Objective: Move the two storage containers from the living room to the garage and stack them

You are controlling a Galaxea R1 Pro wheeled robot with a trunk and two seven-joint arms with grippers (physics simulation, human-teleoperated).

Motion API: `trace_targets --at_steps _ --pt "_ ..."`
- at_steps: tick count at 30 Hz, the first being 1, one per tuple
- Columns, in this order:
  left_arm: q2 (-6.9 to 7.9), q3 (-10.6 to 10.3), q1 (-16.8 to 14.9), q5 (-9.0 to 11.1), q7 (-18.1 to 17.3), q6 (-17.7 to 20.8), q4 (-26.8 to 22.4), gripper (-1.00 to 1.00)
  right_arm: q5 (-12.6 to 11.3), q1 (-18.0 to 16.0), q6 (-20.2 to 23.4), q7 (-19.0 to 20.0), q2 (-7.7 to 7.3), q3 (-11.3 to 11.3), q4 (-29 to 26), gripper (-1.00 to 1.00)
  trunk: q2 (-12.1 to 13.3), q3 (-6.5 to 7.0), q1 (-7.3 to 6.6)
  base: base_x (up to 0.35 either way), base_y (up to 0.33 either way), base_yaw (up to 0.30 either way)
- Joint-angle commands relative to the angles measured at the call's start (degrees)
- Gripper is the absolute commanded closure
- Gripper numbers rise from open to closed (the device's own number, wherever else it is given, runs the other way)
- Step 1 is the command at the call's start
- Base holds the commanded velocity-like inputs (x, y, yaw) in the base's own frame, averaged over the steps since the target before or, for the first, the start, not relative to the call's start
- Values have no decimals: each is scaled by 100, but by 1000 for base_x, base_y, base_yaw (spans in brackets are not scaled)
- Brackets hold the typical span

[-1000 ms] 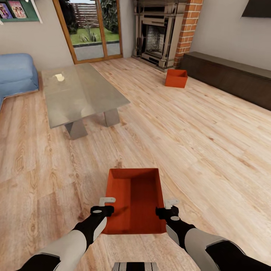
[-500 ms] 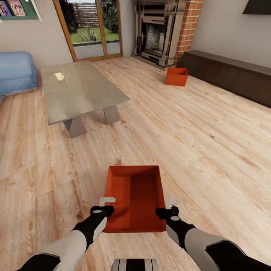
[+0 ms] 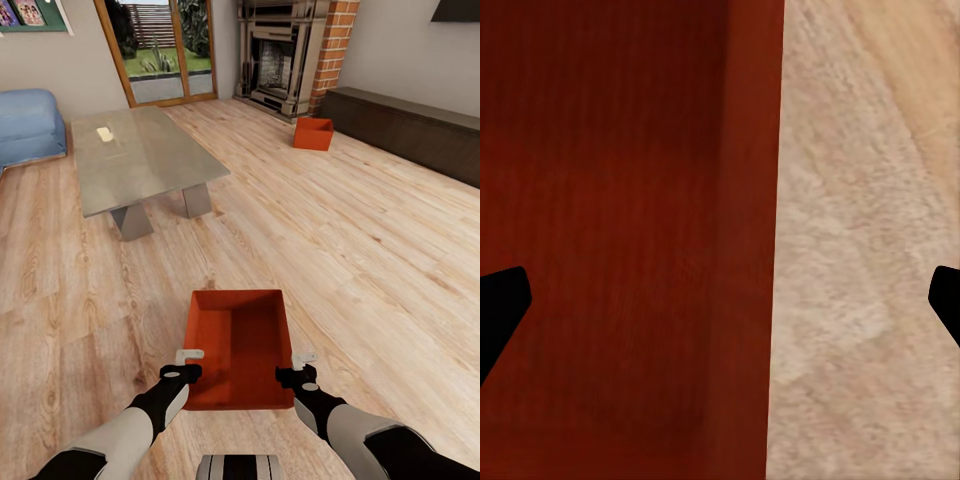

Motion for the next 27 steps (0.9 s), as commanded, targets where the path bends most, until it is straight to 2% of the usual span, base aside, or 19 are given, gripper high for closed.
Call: trace_targets --at_steps 1,10,27 --pt "3 -48 0 48 36 36 -12 -100 -49 -3 -20 -16 2 48 7 -100 -1 -4 -1 0 0 0" --pt "117 -48 0 48 32 35 -12 -100 -50 -3 -20 -16 2 47 7 -100 -1 -4 -1 0 0 0" --pt "136 -56 0 57 29 38 -12 -100 -50 -3 -20 -16 2 48 7 -100 -1 -4 -1 0 0 0"
